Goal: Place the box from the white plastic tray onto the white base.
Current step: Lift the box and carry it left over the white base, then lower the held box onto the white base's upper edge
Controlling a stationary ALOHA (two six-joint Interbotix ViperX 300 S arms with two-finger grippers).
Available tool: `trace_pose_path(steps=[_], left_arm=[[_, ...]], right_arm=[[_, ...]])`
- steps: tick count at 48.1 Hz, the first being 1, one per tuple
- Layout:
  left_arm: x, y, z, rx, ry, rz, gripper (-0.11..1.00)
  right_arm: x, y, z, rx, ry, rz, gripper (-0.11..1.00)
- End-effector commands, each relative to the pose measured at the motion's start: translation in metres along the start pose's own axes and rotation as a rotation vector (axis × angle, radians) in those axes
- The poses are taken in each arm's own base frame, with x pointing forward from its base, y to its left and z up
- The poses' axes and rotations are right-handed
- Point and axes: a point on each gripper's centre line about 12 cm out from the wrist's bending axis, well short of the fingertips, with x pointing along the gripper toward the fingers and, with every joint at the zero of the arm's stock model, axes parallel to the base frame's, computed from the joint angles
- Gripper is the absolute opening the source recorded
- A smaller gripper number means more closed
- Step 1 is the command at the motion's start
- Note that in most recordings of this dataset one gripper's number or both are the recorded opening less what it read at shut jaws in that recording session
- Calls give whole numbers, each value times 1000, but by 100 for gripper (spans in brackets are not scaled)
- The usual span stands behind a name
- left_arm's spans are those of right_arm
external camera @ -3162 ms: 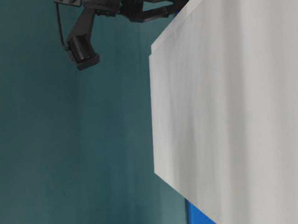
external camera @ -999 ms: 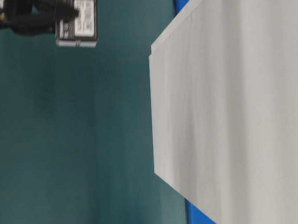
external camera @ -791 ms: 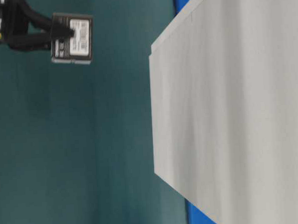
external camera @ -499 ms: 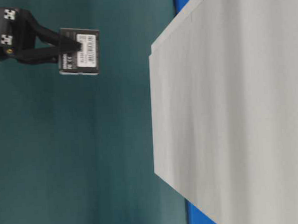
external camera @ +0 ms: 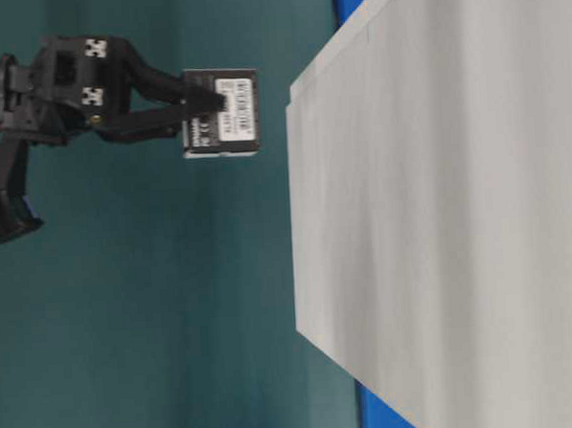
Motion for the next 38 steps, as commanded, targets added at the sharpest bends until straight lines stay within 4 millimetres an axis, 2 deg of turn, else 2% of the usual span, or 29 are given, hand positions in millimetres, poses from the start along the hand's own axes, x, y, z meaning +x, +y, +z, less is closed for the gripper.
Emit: trace_pose_path(steps=[1,18,38], left_arm=[[1,-1,10,0,-26,-4,-7],[2,-1,10,-1,-24,-4,-7],[2,-1,11,-1,-26,-6,-7]], right_arm=[[10,4,1,-10,1,5,56],[33,10,-5,-14,-9,2,56],[42,10,-5,-14,-26,-8,56]])
